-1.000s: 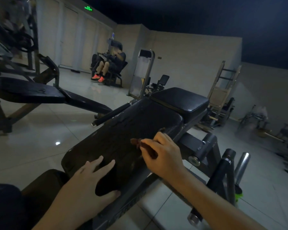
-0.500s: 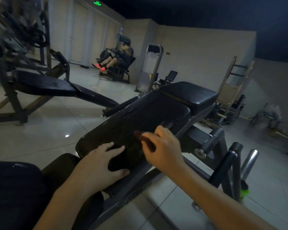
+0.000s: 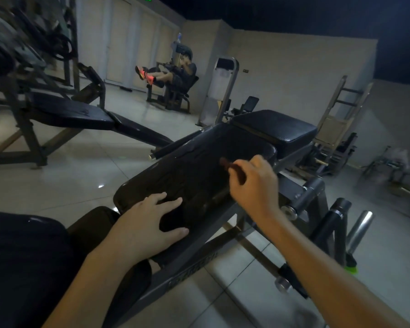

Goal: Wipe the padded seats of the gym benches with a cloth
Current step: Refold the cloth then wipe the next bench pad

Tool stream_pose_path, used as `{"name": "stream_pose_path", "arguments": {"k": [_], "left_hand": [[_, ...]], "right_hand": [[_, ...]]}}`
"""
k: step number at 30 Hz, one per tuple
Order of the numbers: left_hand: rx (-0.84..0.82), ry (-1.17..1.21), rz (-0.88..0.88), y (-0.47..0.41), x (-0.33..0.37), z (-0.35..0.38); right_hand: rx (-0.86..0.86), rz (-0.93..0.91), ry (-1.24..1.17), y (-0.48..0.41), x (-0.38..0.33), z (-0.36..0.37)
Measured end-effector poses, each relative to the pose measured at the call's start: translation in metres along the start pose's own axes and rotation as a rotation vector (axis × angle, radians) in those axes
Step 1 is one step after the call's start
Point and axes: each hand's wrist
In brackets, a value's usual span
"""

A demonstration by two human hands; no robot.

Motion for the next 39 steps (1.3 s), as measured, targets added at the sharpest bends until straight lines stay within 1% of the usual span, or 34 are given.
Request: {"name": "stream_pose_path", "arguments": {"k": [3, 5, 7, 8, 9, 13, 15, 17, 19, 22, 25, 27, 29, 30, 32, 35, 37, 39], "left_hand": [[-0.01, -0.001, -0.002, 0.002, 0.001, 0.001], [-0.009, -0.014, 0.001, 0.003, 0.0, 0.002], [-0.011, -0.02, 0.004, 0.004, 0.0, 0.004], [-0.007, -0.018, 0.004, 0.004, 0.0, 0.005], [-0.001, -0.017, 0.005, 0.004, -0.001, 0.006], [0.023, -0.017, 0.004, 0.004, 0.0, 0.008], [0.024, -0.022, -0.001, 0.003, 0.001, 0.007], [-0.003, -0.032, -0.014, 0.0, 0.003, 0.003], [-0.054, -0.028, -0.028, -0.004, 0.005, -0.002], [-0.097, -0.025, -0.033, -0.016, 0.008, -0.011], [-0.014, -0.026, 0.023, -0.031, 0.011, -0.01], [0.052, 0.015, 0.083, -0.04, 0.013, -0.006], [0.093, 0.061, 0.148, -0.05, 0.013, -0.003], [0.102, 0.085, 0.17, -0.055, 0.013, -0.002], [0.107, 0.118, 0.186, -0.063, 0.013, -0.001], [0.108, 0.089, 0.188, -0.07, 0.012, 0.003], [0.094, 0.074, 0.189, -0.073, 0.009, 0.008], [0.074, 0.073, 0.185, -0.077, 0.005, 0.011]], "right_hand": [[-0.097, -0.154, -0.091, 0.035, -0.024, -0.001], [-0.119, -0.257, -0.131, 0.045, -0.027, -0.004], [-0.118, -0.307, -0.113, 0.035, -0.016, -0.005], [-0.096, -0.296, -0.076, 0.024, -0.005, -0.004], [-0.053, -0.244, -0.037, 0.009, 0.007, -0.004], [0.087, 0.083, 0.058, -0.047, 0.052, -0.015], [0.106, 0.16, 0.068, -0.054, 0.053, -0.013], [0.088, 0.184, 0.046, -0.043, 0.039, -0.007], [0.054, 0.118, 0.023, -0.022, 0.02, -0.001], [-0.034, -0.051, -0.066, 0.016, -0.012, 0.004], [-0.114, -0.211, -0.155, 0.045, -0.031, 0.002], [-0.105, -0.301, -0.154, 0.041, -0.028, -0.002], [-0.078, -0.32, -0.107, 0.022, -0.013, -0.005], [-0.046, -0.279, -0.075, 0.008, -0.002, -0.005], [0.016, -0.107, -0.01, -0.023, 0.024, -0.009], [0.06, 0.133, 0.054, -0.056, 0.057, -0.015], [0.086, 0.203, 0.052, -0.061, 0.058, -0.015], [0.073, 0.172, 0.047, -0.047, 0.043, -0.01]]}}
Point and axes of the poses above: each hand's wrist, its own y-axis away from the middle knuckle, its own z-axis out of the palm, x = y × z, and after that the axes turned 5 degrees about z, right-handed
